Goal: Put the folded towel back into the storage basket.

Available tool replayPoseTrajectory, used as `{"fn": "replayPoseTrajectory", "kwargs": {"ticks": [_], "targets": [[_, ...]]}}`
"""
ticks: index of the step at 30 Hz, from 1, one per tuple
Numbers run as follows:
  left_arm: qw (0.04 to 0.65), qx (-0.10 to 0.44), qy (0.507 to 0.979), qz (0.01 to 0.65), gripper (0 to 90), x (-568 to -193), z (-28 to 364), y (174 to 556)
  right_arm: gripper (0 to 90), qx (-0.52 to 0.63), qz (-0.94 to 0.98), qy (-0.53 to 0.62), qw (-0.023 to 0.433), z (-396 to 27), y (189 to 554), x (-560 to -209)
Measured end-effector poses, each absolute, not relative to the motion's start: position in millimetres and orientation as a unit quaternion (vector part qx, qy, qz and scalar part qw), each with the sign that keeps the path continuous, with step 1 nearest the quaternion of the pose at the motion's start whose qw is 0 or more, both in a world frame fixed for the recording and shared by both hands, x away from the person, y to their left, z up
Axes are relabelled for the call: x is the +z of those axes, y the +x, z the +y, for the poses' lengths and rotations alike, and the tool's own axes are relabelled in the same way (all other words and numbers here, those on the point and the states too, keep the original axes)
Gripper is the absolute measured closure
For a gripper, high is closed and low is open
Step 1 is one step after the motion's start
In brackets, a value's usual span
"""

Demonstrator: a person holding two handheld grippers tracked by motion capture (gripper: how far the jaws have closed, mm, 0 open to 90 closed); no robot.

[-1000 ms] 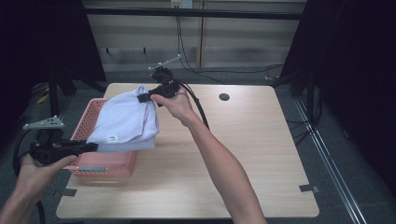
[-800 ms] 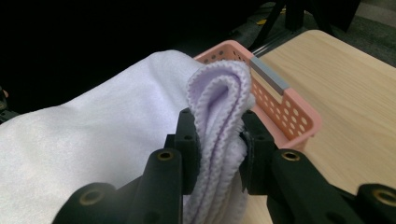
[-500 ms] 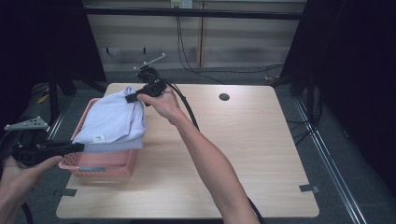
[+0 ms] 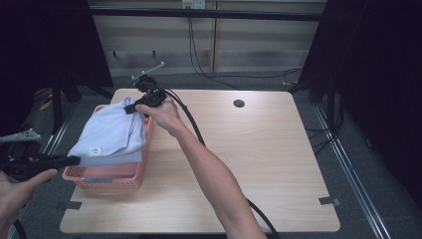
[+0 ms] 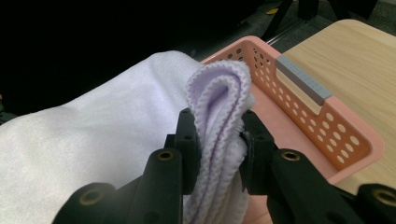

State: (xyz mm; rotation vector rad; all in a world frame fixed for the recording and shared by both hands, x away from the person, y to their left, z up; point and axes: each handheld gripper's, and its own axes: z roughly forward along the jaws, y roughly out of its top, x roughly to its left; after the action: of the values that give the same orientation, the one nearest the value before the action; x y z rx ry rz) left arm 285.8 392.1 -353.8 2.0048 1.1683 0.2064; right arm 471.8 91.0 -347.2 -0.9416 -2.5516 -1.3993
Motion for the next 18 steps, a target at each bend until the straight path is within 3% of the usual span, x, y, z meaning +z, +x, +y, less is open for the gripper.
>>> {"fn": "replayPoseTrajectory", "kwargs": {"ticks": [18], "targets": [[0.366, 0.075, 0.784, 0.495, 78.0, -380, 409, 294, 72.4, -0.454, -0.827, -0.328, 0.048, 112, 474, -385]]}}
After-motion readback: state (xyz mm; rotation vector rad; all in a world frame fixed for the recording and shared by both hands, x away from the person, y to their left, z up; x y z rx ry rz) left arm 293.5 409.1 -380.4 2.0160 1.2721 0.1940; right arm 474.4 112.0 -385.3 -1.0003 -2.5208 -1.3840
